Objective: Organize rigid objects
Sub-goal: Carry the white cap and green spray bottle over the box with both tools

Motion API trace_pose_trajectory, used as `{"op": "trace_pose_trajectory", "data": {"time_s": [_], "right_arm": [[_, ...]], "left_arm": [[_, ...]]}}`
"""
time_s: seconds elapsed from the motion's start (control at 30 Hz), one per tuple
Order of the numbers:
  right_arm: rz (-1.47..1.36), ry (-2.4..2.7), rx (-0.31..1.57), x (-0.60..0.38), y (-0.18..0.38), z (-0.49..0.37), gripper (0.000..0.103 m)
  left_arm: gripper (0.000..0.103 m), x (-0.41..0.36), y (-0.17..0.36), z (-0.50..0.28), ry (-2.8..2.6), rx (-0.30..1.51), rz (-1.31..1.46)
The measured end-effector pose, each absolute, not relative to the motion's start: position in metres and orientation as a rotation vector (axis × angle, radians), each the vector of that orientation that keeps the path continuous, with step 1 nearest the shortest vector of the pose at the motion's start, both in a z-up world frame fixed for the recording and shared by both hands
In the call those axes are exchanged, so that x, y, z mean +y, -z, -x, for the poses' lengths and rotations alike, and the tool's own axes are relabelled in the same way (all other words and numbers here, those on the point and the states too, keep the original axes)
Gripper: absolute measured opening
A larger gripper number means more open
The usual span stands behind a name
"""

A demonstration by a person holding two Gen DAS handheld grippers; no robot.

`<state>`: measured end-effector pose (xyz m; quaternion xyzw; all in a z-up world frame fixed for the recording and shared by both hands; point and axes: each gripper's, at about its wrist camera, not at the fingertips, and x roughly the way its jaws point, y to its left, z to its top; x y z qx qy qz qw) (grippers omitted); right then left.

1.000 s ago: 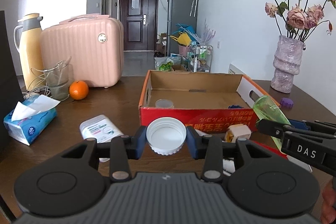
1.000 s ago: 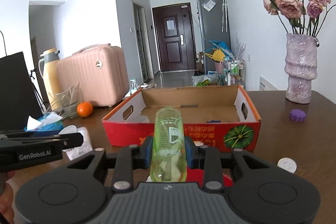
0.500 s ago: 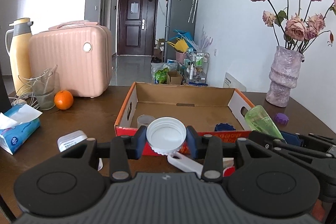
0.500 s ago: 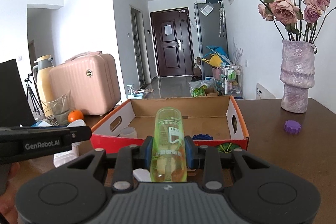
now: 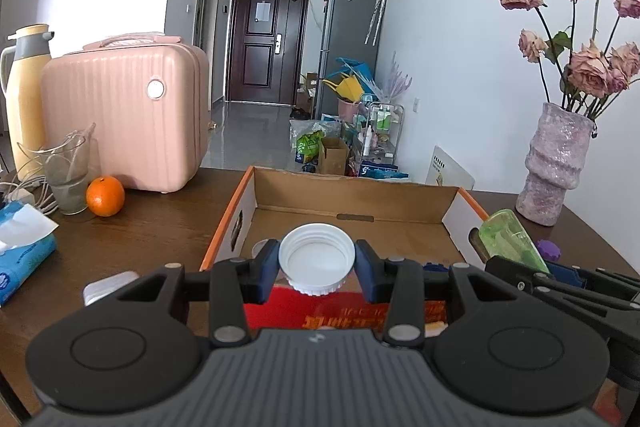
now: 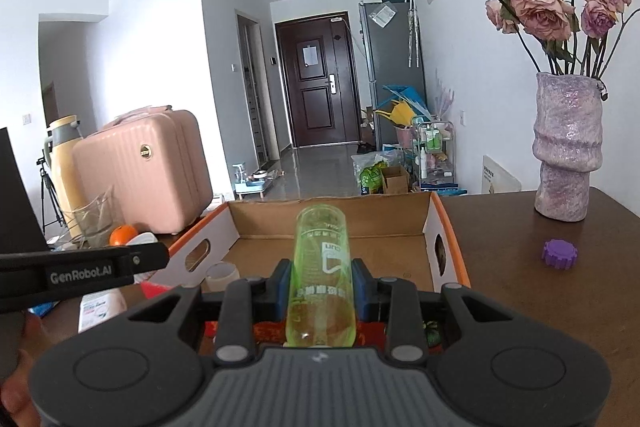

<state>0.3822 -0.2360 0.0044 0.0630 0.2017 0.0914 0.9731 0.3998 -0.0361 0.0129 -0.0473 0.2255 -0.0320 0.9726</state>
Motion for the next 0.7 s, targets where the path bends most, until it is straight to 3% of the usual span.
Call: {"op": "trace_pose_trajectory", "data": {"time_s": [0.7], "right_arm": [[-0.132,-0.148,0.442,-0.235,-0.004,-0.465,0.030]], "left_arm": [[0.041,-0.042,-0.002,-0.482,0.066,0.481,0.084]]}}
